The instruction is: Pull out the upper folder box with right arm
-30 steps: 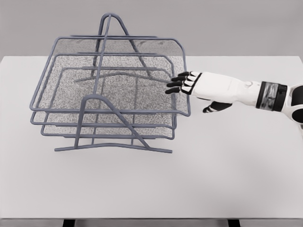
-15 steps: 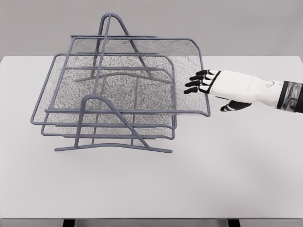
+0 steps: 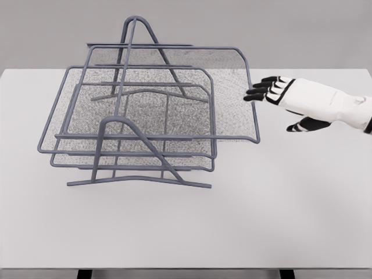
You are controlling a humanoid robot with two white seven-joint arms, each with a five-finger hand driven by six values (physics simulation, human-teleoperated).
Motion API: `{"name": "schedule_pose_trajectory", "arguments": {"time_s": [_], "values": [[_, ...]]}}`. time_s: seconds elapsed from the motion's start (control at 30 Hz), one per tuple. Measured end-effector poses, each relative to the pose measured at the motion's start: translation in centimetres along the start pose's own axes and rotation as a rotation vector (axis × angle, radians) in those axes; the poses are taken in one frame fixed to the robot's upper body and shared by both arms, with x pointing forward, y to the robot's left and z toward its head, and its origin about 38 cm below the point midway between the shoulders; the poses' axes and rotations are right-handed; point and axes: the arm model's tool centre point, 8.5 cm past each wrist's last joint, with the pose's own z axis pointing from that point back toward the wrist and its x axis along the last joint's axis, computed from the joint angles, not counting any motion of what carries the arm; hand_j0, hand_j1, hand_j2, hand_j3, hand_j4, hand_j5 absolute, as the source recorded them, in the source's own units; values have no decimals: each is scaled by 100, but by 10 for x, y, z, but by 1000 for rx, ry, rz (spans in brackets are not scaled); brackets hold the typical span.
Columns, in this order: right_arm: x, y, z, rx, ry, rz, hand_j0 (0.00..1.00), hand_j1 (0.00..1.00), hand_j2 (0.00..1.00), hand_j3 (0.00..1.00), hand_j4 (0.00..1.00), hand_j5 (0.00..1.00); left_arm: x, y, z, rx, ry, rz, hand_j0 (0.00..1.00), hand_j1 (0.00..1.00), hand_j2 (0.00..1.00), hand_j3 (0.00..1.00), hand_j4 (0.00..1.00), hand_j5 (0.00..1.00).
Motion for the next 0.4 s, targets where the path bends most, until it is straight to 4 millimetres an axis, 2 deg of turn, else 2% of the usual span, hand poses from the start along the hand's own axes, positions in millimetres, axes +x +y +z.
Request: {"name": "schedule_pose_trajectory", "arguments": {"time_s": [0.13,0.4], "values": [[-1,-17,9,-91,-18,-40,100,100,100,100,100,100,0,0,0,0,0,0,100,100,100,100,100,100],[-1,-20,13,-122,-28,-67,100,100,100,100,100,100,0,0,0,0,0,-1,100,100,100,100,100,100]]}}
